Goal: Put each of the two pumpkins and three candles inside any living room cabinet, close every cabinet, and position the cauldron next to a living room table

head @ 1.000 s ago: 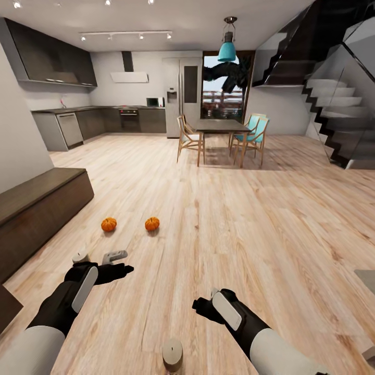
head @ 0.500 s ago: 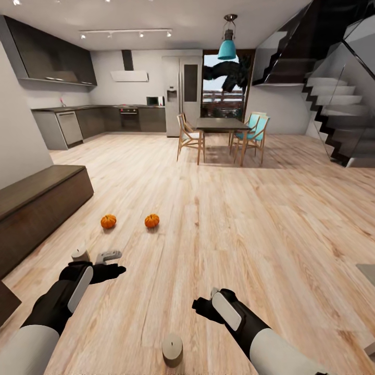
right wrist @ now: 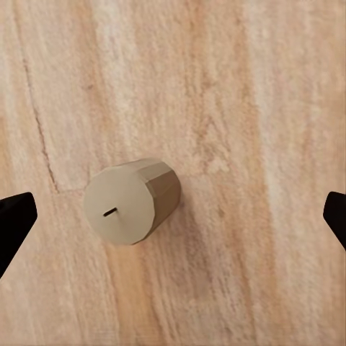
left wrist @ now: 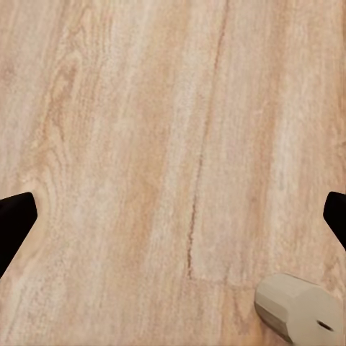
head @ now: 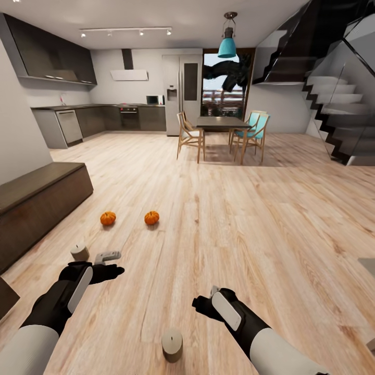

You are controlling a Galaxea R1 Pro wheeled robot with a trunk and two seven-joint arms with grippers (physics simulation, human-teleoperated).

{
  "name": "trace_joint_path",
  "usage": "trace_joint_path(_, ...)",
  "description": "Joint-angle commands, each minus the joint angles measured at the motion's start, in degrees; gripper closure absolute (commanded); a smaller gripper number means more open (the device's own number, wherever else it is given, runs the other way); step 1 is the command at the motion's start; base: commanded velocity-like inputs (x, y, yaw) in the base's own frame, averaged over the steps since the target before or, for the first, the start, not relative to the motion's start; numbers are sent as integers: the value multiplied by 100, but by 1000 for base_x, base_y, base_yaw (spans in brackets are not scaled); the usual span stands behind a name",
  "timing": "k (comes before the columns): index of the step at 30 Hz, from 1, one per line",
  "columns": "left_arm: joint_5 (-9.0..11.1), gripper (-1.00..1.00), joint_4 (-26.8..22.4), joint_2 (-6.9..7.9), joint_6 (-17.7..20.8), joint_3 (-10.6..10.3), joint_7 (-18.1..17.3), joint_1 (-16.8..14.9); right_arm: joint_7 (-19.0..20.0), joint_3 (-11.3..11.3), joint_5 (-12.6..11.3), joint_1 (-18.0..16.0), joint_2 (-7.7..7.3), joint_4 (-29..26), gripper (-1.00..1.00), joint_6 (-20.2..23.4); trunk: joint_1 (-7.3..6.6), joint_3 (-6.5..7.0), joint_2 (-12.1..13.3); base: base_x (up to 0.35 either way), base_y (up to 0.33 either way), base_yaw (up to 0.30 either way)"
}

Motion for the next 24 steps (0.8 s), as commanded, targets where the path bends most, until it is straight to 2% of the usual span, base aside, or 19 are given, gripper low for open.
trace_joint_path(1,-3,-100,-5,3,24,-2,-5,-3,-53,27,-45,-5,-5,-11,-100,-6,21,-21,-44,0,0,51)
trace_joint_path(3,-7,-100,-4,2,24,-2,-7,-3,-61,25,-41,-5,-3,-14,-100,-11,65,-49,-124,0,0,112)
trace_joint_path(17,-19,-100,-12,3,24,-2,-3,-3,-66,30,-37,-5,3,-22,-100,-24,101,-305,-143,0,0,228)
trace_joint_path(24,-19,-100,-28,4,24,-2,-11,-3,-56,30,-37,-5,2,-22,-100,-25,101,-288,-143,0,0,252)
